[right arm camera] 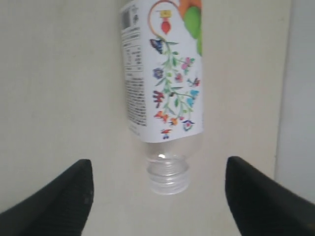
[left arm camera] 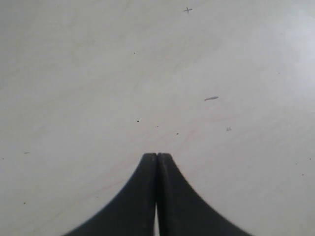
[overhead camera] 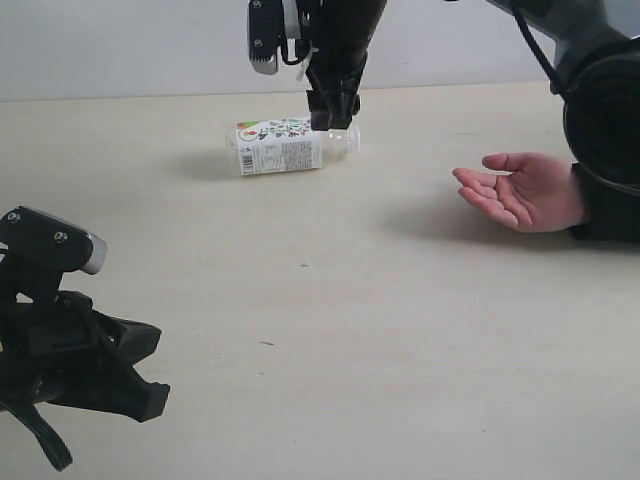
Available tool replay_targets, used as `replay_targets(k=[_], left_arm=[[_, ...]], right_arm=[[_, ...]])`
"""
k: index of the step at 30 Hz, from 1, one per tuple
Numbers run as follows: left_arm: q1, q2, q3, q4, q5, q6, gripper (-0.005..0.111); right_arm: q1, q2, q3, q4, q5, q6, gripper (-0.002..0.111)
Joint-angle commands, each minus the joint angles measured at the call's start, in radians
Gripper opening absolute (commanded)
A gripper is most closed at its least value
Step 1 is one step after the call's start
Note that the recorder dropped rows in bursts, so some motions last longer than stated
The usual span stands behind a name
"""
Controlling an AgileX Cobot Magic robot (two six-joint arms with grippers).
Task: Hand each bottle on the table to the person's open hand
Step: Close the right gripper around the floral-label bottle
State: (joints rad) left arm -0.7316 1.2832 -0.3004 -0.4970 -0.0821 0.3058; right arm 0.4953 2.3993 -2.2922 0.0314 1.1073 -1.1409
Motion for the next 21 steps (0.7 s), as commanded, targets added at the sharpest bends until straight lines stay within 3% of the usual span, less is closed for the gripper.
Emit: replay_targets(k=[1, 21], left_arm=[[0.002, -0.007, 0.005, -0.002, -0.013, 0.001, 0.001], [0.002, -0.007, 0.005, -0.002, -0.013, 0.001, 0.001]], right_arm=[[-0.036, -0.002, -0.007, 0.066, -0.098, -0.068, 0.082], [-0.055, 0.149, -0.007, 0.133, -0.284, -0.298, 0.082]])
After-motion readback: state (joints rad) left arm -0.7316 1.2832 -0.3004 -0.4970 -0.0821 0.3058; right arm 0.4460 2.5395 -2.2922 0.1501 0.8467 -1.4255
